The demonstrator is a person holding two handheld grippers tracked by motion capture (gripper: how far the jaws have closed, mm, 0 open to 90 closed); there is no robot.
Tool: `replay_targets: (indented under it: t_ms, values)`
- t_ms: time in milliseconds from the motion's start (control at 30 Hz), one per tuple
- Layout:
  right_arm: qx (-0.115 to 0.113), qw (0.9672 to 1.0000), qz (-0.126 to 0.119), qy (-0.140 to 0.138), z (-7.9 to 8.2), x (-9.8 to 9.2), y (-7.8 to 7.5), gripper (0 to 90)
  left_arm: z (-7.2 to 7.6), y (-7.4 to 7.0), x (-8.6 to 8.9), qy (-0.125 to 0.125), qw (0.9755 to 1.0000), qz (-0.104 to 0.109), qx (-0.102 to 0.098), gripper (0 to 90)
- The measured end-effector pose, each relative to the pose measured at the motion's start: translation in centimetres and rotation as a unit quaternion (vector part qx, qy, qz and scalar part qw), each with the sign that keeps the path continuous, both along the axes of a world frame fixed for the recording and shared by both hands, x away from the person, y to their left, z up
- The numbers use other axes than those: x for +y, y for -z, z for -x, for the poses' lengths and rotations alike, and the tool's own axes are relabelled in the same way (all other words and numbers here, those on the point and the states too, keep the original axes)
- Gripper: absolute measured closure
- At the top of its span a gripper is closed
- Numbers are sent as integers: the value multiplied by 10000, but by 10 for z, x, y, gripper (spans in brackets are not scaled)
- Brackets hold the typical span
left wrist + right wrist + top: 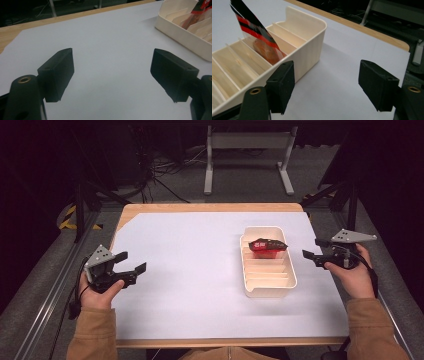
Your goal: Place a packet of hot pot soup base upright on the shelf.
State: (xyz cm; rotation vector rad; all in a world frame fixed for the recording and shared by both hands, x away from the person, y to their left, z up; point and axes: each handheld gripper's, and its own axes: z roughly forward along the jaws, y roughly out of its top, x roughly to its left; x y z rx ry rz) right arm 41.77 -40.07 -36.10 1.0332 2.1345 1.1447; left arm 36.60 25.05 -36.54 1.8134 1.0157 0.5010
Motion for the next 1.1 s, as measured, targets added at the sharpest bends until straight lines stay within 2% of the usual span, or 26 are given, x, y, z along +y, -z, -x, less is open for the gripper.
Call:
replay_targets:
  t_ms: [100,333,467,733,867,1100]
  values:
    - [39,10000,11,76,1,-3,8,296,-2,3,4,-29,10000,-32,-53,200]
    - [169,9997,112,154,-2,-4,27,296,-5,12,9,5,10000,58,-52,199]
    - [244,9994,88,230,-3,-6,36,294,-7,16,10,34,9999,110,-76,200]
    - [398,9981,-31,477,-7,-10,55,301,-10,23,11,55,9999,112,29,200]
    - [475,9975,-9,531,-8,-11,59,303,-10,24,12,44,9999,96,35,199]
    - [280,9982,-155,503,-5,-12,52,364,-12,26,10,38,9999,70,111,196]
